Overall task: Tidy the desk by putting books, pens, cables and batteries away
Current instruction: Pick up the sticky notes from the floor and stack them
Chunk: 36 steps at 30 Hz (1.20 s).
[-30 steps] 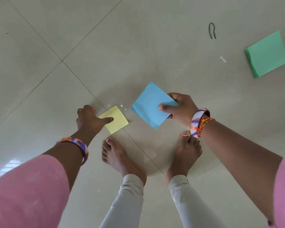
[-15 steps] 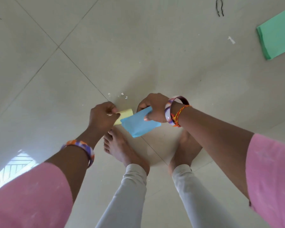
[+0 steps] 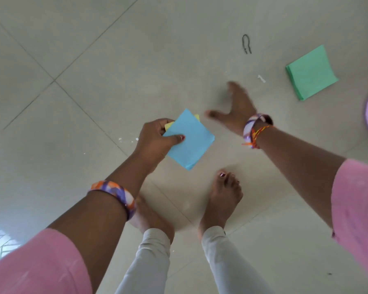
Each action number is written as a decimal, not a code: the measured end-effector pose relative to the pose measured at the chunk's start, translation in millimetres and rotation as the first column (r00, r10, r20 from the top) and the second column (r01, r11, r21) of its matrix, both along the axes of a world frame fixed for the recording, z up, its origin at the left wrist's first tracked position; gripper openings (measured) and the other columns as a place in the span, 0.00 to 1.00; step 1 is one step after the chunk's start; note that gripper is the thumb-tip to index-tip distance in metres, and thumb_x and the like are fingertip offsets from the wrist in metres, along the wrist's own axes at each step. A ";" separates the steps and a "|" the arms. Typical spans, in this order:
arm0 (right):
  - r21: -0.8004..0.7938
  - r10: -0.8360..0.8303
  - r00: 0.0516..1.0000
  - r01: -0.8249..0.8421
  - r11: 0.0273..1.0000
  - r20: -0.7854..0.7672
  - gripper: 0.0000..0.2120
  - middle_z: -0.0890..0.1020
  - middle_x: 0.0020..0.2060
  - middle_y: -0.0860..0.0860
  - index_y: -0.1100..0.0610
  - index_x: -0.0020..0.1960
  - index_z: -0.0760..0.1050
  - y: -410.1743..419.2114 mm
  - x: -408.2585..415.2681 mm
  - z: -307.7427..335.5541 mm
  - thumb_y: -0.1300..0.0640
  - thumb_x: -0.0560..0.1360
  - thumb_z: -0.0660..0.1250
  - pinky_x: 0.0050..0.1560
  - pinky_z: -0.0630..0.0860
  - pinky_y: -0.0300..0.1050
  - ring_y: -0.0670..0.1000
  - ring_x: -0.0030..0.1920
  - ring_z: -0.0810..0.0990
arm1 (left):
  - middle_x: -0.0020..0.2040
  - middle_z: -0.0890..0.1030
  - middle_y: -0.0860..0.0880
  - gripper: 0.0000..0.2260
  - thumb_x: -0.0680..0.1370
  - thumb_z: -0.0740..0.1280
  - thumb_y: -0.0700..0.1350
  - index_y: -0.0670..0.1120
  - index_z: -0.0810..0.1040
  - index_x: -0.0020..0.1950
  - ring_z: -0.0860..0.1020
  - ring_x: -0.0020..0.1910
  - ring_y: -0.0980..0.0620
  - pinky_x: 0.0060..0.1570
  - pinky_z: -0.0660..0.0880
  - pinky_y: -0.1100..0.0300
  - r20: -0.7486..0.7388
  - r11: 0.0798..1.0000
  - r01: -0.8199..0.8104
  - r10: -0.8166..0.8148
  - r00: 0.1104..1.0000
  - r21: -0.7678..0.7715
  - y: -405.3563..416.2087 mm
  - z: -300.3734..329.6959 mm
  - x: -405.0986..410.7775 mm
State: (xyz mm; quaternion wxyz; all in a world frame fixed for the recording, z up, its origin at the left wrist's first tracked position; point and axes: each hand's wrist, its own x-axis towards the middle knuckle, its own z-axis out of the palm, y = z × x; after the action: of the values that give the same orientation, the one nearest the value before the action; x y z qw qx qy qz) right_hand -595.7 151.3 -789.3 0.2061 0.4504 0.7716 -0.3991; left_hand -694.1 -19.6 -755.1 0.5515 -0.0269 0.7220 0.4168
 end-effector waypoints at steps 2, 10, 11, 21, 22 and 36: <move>0.252 -0.020 0.966 -0.047 0.967 0.257 0.41 0.47 0.75 0.62 0.68 0.74 0.42 48.2 17.4 -10.8 0.51 0.76 0.64 0.71 0.43 0.42 0.57 0.75 0.46 | 0.38 0.79 0.47 0.12 0.68 0.72 0.32 0.49 0.77 0.40 0.77 0.38 0.49 0.43 0.74 0.55 -0.026 1.000 -0.014 0.014 1.000 0.006 16.9 -4.2 -4.1; 0.250 -0.029 0.946 -0.057 0.967 0.324 0.35 0.54 0.73 0.63 0.65 0.75 0.41 61.9 61.7 -12.8 0.57 0.78 0.60 0.70 0.56 0.49 0.61 0.73 0.56 | 0.40 0.79 0.44 0.12 0.70 0.70 0.32 0.49 0.77 0.40 0.77 0.43 0.46 0.46 0.73 0.52 -0.038 0.998 0.045 -0.046 0.998 -0.040 33.9 -16.1 -3.5; 0.265 -0.003 0.952 -0.082 0.961 0.306 0.37 0.56 0.72 0.63 0.64 0.75 0.42 50.9 67.0 -10.7 0.58 0.76 0.62 0.68 0.59 0.51 0.62 0.72 0.59 | 0.40 0.79 0.45 0.12 0.70 0.70 0.32 0.49 0.77 0.40 0.77 0.42 0.46 0.47 0.73 0.52 -0.031 0.997 0.048 -0.050 0.998 -0.054 31.1 -15.2 -1.7; 0.221 -0.285 0.877 0.212 0.952 0.387 0.44 0.65 0.68 0.59 0.55 0.75 0.48 48.6 76.8 -18.4 0.51 0.69 0.72 0.66 0.66 0.55 0.61 0.67 0.65 | 0.38 0.80 0.47 0.12 0.70 0.71 0.33 0.51 0.77 0.39 0.77 0.40 0.46 0.42 0.71 0.57 -0.078 0.980 0.116 -0.130 0.988 -0.163 7.0 -6.3 6.1; 0.235 -0.242 0.878 0.154 0.960 0.412 0.42 0.65 0.68 0.59 0.56 0.74 0.50 48.9 75.2 -17.9 0.51 0.70 0.72 0.65 0.67 0.55 0.61 0.67 0.65 | 0.39 0.80 0.47 0.12 0.70 0.71 0.34 0.51 0.77 0.39 0.77 0.40 0.46 0.42 0.72 0.56 -0.083 0.980 0.105 -0.121 0.989 -0.167 8.1 -5.0 6.5; 0.355 -0.257 0.765 0.532 0.769 -0.591 0.13 0.84 0.45 0.59 0.65 0.49 0.81 -6.1 75.2 178.5 0.65 0.72 0.59 0.55 0.68 0.29 0.52 0.48 0.80 | 0.39 0.77 0.44 0.04 0.77 0.63 0.37 0.44 0.77 0.48 0.74 0.33 0.50 0.21 0.69 0.69 -0.130 0.964 0.250 -0.261 0.957 -0.092 81.9 149.1 0.6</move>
State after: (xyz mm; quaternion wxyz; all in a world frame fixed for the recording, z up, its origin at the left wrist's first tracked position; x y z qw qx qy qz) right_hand -520.5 145.2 -610.8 -0.2224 0.5236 0.7562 -0.3233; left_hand -693.6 62.3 -606.0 0.5469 0.0754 0.7717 0.3156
